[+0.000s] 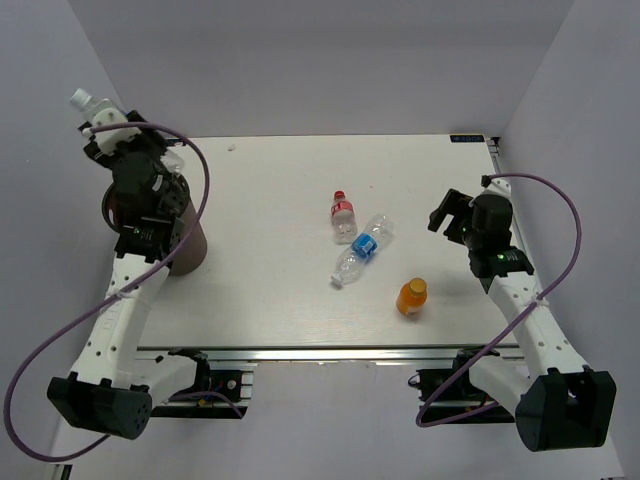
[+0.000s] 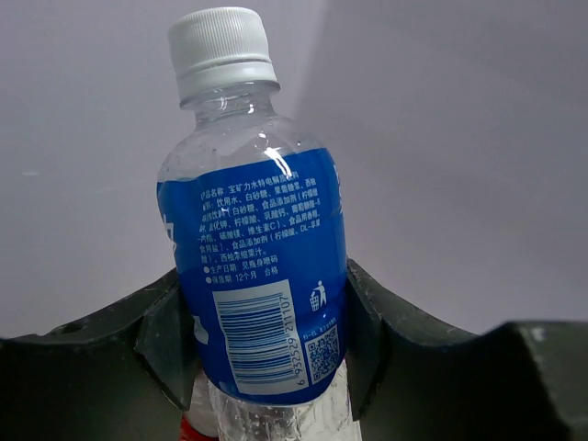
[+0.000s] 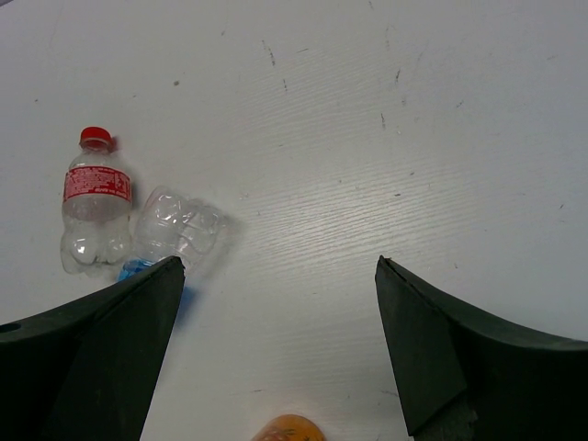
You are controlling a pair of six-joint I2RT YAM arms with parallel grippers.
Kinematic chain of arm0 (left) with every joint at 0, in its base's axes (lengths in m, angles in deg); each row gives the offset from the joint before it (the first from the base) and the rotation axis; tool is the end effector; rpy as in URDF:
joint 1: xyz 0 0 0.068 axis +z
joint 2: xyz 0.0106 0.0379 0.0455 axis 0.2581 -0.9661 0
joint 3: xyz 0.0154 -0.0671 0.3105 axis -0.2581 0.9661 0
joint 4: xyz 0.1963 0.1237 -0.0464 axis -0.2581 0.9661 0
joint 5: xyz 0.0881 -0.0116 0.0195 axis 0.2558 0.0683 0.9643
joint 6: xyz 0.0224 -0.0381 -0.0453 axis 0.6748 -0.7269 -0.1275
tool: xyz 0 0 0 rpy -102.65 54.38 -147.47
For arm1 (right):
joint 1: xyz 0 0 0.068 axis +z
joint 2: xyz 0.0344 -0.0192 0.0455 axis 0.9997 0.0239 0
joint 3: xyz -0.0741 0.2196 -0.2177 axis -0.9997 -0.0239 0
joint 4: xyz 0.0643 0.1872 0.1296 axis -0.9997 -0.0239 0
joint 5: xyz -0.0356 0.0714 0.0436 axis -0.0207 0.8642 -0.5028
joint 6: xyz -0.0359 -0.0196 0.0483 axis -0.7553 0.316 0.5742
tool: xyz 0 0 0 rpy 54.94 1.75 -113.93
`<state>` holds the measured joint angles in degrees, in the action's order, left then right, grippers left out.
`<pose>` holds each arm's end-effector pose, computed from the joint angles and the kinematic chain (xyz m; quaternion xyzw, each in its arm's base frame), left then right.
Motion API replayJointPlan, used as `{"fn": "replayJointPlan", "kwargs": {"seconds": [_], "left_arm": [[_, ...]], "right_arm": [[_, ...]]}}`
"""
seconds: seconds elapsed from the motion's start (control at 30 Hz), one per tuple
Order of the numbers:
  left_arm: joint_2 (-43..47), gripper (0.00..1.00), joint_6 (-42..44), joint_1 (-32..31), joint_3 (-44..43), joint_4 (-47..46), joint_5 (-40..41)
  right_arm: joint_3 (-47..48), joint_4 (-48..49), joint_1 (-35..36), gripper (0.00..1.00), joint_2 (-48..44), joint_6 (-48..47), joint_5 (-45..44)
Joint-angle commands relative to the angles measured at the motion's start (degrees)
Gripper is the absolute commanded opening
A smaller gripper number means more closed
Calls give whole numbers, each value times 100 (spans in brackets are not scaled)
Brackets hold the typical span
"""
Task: Put the plastic bottles in the bin
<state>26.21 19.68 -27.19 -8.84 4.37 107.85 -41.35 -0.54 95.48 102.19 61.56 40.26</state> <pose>0.1954 -0.0063 0.5086 -0.2625 0.5834 0.1494 0.7539 0.1914 0.0161 0.3324 0.1452 0.8243 0.0759 0.5420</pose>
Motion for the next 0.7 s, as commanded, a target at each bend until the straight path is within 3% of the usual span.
{"fn": "replayJointPlan", "kwargs": {"seconds": [0.0,0.1,0.27,0.37,0.43,0.53,0.67], "left_arm": [[-267,44,893,378,597,-1025,784],[-434,46,1158,467,1099,-1793,1646],[-513,51,1290,642,2003,-3101,1929],[-549,61,852,643,1979,-2578,1964],[-628,82,762,652,2004,-2627,2130],[-715,98,676,643,1996,-2420,2368],[-742,98,236,643,1750,-1576,2342]], "right_arm": [[73,251,0,89,-72,-115,74],[64,286,0,89,-37,-132,83],[125,233,-8,89,34,-159,135],[73,286,0,89,16,-176,162],[73,295,0,89,7,-176,188],[46,312,0,89,-54,-203,267],[11,365,0,89,-177,-273,583]]}}
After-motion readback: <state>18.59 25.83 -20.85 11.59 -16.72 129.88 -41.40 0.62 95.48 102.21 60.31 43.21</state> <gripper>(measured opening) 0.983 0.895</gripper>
